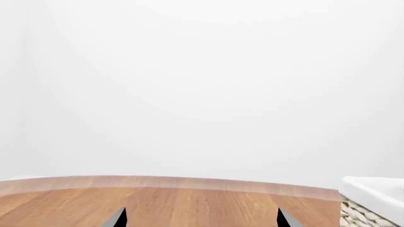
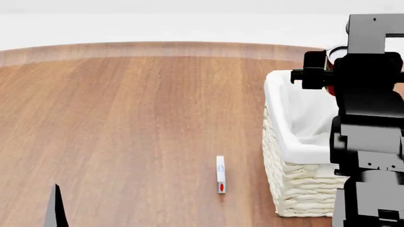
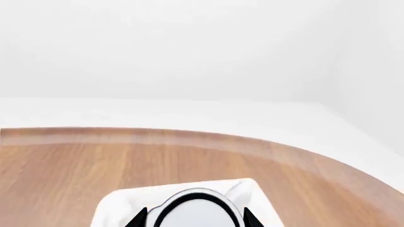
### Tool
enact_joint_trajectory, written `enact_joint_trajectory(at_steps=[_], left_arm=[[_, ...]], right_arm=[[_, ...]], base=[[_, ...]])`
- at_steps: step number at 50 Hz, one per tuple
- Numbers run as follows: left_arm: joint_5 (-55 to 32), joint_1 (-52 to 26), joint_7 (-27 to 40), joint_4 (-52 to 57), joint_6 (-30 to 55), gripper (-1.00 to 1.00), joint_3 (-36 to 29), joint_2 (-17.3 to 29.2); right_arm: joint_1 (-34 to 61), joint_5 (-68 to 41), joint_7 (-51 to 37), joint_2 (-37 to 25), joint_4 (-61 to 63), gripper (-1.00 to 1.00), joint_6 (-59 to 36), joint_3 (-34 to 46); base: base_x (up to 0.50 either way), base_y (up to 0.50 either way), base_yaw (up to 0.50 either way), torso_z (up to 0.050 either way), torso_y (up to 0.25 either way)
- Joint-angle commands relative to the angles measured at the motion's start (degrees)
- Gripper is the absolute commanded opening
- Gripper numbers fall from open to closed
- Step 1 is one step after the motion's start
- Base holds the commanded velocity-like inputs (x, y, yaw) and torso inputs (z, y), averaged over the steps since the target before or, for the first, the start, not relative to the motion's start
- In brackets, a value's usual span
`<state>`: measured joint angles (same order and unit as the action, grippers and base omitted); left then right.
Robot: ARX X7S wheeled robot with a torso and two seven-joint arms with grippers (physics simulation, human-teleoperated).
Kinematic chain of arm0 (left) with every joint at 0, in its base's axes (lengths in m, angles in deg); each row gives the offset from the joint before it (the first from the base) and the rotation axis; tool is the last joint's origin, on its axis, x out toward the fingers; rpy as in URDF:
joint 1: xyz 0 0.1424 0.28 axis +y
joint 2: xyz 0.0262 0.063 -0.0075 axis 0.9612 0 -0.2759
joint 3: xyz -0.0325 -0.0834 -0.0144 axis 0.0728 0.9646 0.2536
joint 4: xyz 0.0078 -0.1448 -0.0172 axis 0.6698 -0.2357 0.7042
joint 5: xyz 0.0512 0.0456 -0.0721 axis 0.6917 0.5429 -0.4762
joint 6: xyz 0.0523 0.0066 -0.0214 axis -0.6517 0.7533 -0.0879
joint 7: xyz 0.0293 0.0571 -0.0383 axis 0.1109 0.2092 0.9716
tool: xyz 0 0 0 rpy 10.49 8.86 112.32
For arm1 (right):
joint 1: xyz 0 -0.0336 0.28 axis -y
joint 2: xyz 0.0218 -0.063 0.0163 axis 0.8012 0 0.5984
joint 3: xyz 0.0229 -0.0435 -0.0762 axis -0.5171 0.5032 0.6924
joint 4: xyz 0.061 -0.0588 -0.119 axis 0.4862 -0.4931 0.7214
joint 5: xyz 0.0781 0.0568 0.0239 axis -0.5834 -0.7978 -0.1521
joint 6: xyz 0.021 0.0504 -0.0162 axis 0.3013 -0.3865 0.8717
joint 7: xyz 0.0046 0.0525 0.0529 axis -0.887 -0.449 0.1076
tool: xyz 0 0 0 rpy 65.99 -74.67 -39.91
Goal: Pick up the tomato sauce, and put it in the basket.
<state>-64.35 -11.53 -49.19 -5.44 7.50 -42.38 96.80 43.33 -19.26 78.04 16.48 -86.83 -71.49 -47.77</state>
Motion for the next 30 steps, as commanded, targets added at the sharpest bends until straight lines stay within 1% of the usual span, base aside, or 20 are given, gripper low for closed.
enact_joint_trajectory(at_steps=[1,18,21,30], left_arm=[[-0.1,0.0,0.2,0.1,0.2,1.0,-0.2,0.1],[0.1,-0.2,0.5,0.2,0.6,1.0,-0.5,0.3],[0.1,-0.2,0.6,0.2,0.6,1.0,-0.5,0.4],[0.2,0.1,0.7,0.3,0.3,1.0,-0.6,0.5]], right_arm=[[-1.4,3.5,1.0,0.5,0.0,-1.0,-1.6,-1.2],[-3.2,4.1,2.4,0.9,0.0,-1.0,-2.0,-1.5],[-3.9,4.0,3.2,1.0,0.0,-1.0,-3.8,-1.5],[-5.6,4.3,2.5,0.8,0.0,-1.0,-3.4,-0.7]], base=[[0.0,0.0,0.0,0.0,0.0],[0.0,0.0,0.0,0.0,0.001],[0.0,0.0,0.0,0.0,0.0],[0.0,0.0,0.0,0.0,0.0]])
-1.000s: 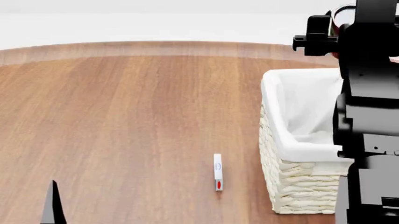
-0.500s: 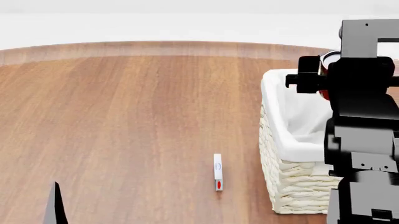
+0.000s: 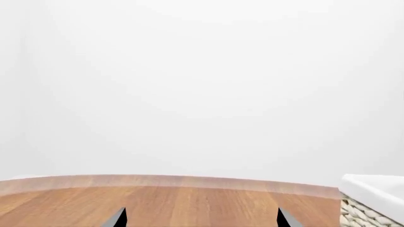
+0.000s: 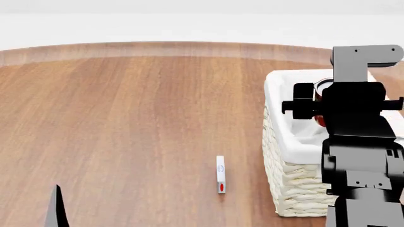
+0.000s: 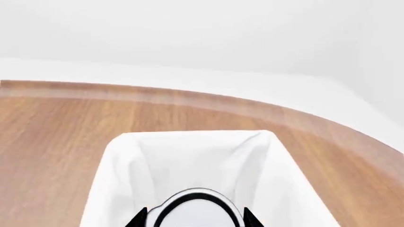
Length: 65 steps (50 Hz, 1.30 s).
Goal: Pick up the tomato sauce, and put it in the basket.
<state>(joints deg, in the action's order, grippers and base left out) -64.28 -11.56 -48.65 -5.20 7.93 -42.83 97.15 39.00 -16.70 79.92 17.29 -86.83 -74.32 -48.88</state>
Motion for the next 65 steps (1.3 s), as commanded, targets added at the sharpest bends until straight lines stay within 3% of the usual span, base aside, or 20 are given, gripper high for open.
enact_joint_trajectory(at_steps=[1,22,23,48,57,63,65], left_arm=[[0.1,0.1,0.2,0.1,-0.1,1.0,-0.1,0.2],[0.7,0.2,0.8,0.5,0.3,1.0,-0.7,0.2],[0.7,0.3,0.8,0.7,0.4,1.0,-0.7,0.3],[0.6,-0.2,1.1,0.3,0.6,1.0,-1.0,0.5],[0.4,-0.5,1.2,0.3,1.0,1.0,-1.1,0.5],[0.6,-0.3,1.2,0.7,1.0,1.0,-1.3,0.7],[0.6,-0.3,1.2,0.6,1.0,1.0,-1.4,0.7]], right_arm=[[-1.1,1.5,0.5,-0.1,0.0,-1.0,-0.6,0.1],[-1.7,1.4,1.6,-0.4,0.0,-1.0,-2.1,-0.8],[-1.6,0.8,2.5,-0.4,0.0,1.0,-3.5,-1.4],[-1.8,1.3,2.5,-0.3,0.0,1.0,-2.9,-2.0],[0.2,1.8,2.8,0.9,0.0,1.0,5.2,-1.8],[-0.2,5.6,-2.9,1.2,0.7,1.0,18.4,1.6],[-1.0,3.4,-0.8,1.3,2.8,1.0,17.3,-0.1]], base=[[0.0,0.0,0.0,0.0,0.0],[0.0,0.0,0.0,0.0,0.0],[0.0,0.0,0.0,0.0,0.0],[0.0,0.0,0.0,0.0,0.0],[0.0,0.0,0.0,0.0,0.0],[0.0,0.0,0.0,0.0,0.0],[0.0,0.0,0.0,0.0,0.0]])
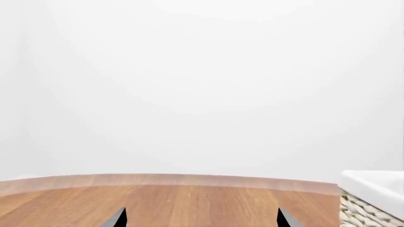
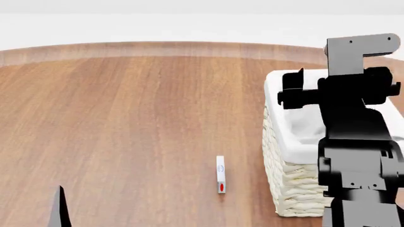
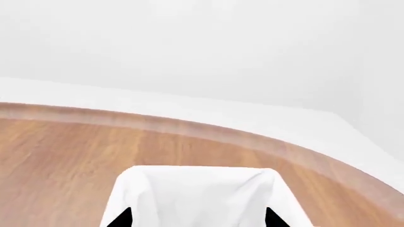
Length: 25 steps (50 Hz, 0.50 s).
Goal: Pick up the tomato sauce, and put it in the basket.
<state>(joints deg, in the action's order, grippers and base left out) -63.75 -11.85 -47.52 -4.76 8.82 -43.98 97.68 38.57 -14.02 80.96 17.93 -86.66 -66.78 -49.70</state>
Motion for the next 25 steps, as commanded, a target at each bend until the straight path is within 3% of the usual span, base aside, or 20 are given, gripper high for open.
enact_joint_trajectory(at_steps=[1,5,16,25], left_arm=[[0.2,0.0,0.0,-0.1,0.0,1.0,-0.4,0.1],[0.2,-0.1,0.0,0.1,0.3,1.0,-0.7,0.1],[0.5,-0.3,0.0,0.0,0.5,1.0,-1.1,0.2],[0.8,-0.7,0.1,0.4,1.2,1.0,-1.6,0.2]], right_arm=[[-4.5,3.5,-5.7,0.1,10.5,1.0,10.8,2.4],[-12.9,2.5,-7.3,-0.3,27.7,1.0,9.5,0.9],[-26.9,5.1,-13.5,-0.3,45.3,1.0,18.2,1.8],[-36.8,6.4,-15.6,-0.5,60.0,1.0,19.7,2.0]], base=[[0.0,0.0,0.0,0.0,0.0],[0.0,0.0,0.0,0.0,0.0],[0.0,0.0,0.0,0.0,0.0],[0.0,0.0,0.0,0.0,0.0]])
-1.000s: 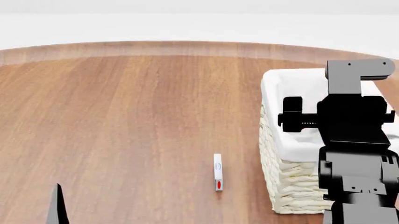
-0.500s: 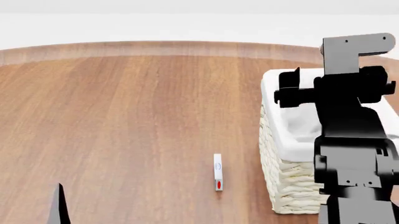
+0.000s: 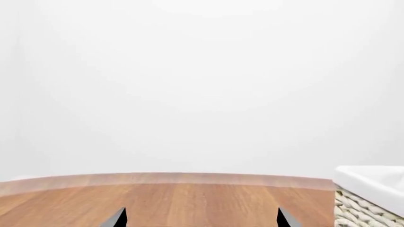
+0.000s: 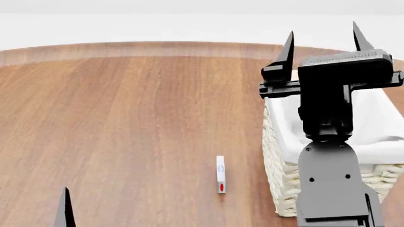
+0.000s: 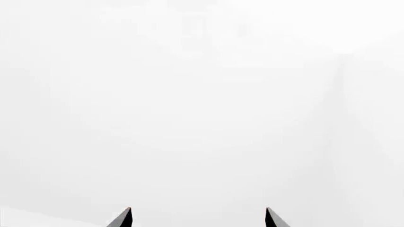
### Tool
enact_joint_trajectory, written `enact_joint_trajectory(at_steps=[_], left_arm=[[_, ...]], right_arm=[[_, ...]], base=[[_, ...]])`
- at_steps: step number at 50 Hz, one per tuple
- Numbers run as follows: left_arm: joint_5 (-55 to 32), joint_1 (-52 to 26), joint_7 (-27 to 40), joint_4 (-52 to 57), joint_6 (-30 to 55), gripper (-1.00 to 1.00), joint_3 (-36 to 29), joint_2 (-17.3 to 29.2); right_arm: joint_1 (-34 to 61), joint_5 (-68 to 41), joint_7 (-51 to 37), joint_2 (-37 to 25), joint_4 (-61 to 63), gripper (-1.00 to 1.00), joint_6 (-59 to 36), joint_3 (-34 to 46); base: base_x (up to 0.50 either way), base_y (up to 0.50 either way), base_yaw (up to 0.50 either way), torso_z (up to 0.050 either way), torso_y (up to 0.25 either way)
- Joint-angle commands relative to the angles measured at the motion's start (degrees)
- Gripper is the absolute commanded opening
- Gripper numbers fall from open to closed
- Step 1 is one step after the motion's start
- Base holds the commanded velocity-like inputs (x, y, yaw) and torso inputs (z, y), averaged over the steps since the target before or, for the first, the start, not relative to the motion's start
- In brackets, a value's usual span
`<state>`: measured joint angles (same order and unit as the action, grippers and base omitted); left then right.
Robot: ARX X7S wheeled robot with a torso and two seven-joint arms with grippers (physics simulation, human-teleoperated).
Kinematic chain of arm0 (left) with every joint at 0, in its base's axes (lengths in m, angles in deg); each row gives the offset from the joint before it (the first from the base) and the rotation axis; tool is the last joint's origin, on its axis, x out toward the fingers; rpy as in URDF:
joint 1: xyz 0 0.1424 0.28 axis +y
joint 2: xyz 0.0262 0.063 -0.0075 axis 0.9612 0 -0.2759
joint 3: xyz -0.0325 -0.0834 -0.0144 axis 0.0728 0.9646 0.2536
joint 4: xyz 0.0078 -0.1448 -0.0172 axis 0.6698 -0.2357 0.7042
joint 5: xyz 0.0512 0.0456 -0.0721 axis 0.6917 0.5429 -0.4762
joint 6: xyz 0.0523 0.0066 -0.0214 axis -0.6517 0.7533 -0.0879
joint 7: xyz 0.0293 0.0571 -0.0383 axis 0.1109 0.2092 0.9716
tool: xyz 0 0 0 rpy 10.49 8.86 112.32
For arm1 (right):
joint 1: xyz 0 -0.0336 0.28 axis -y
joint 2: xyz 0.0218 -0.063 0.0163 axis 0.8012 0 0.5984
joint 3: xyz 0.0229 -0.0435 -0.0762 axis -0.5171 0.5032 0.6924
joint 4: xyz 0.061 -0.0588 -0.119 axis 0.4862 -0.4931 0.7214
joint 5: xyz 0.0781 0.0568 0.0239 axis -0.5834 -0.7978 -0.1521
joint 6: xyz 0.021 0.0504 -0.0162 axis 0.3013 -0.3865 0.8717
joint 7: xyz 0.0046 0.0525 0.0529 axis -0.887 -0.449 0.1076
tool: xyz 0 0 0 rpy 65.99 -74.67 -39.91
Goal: Pick up the tomato sauce, and put it in the basket.
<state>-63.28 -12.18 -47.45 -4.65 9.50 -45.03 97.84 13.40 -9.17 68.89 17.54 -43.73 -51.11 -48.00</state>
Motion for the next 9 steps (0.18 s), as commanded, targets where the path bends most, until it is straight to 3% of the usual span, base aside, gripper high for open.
enact_joint_trajectory(at_steps=[1,9], left_arm=[[0.4,-0.4,0.0,0.1,0.5,1.0,-0.6,0.1],[0.6,-0.5,0.0,0.0,0.4,1.0,-0.9,0.2]], right_arm=[[-12.3,1.8,-3.7,-0.2,18.0,1.0,4.5,0.4],[-18.2,4.0,-5.3,-0.1,24.4,1.0,7.9,2.0]], base=[[0.0,0.0,0.0,0.0,0.0],[0.0,0.0,0.0,0.0,0.0]])
